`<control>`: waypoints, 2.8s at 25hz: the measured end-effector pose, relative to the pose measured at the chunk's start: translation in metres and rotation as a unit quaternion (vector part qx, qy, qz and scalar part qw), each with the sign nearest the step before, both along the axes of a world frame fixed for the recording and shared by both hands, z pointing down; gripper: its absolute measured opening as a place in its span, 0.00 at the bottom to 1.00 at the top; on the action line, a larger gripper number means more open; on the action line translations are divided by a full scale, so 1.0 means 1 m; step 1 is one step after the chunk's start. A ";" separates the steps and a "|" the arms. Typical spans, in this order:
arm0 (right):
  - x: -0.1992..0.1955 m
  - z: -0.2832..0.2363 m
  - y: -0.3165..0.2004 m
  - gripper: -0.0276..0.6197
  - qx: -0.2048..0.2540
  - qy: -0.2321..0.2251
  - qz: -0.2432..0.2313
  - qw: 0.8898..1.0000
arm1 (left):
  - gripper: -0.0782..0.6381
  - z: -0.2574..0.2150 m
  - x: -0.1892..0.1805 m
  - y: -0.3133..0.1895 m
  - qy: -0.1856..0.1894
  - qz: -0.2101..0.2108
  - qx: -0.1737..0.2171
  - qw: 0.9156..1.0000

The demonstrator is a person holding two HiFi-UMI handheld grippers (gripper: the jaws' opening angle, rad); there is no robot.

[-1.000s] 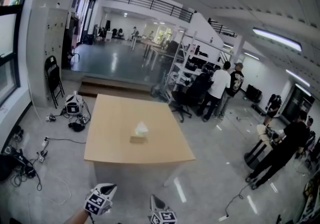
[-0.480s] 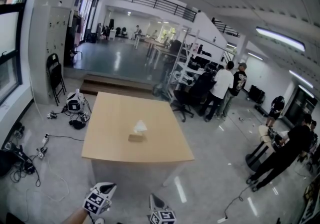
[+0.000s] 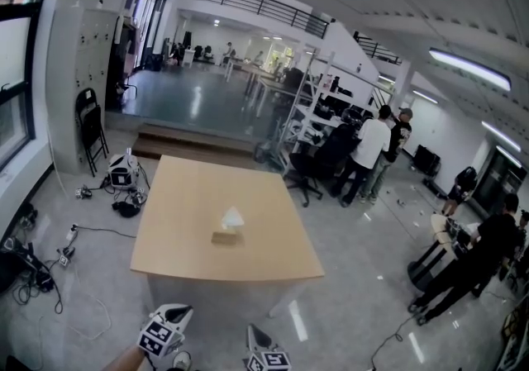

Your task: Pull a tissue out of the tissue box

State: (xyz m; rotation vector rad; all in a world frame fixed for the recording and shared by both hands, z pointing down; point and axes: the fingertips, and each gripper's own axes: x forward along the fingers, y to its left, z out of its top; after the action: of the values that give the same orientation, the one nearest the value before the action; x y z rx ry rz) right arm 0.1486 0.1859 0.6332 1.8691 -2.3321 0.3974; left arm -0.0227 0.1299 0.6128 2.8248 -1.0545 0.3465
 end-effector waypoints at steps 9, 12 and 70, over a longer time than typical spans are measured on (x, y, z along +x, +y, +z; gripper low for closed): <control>0.004 0.000 -0.058 0.06 -0.006 0.002 0.000 1.000 | 0.12 -0.003 0.009 -0.063 0.002 0.003 -0.003 1.000; 0.006 -0.004 -0.077 0.06 -0.008 0.003 0.003 1.000 | 0.12 -0.004 0.013 -0.082 0.002 0.005 -0.006 1.000; 0.033 -0.023 -0.382 0.06 0.011 0.010 -0.017 1.000 | 0.12 -0.018 0.026 -0.374 0.002 -0.033 0.006 0.999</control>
State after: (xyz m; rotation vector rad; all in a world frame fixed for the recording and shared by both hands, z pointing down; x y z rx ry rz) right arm 0.1817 -0.1963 0.6104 1.8312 -2.3622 0.3481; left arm 0.0029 -0.2440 0.5951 2.7912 -1.1502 0.3302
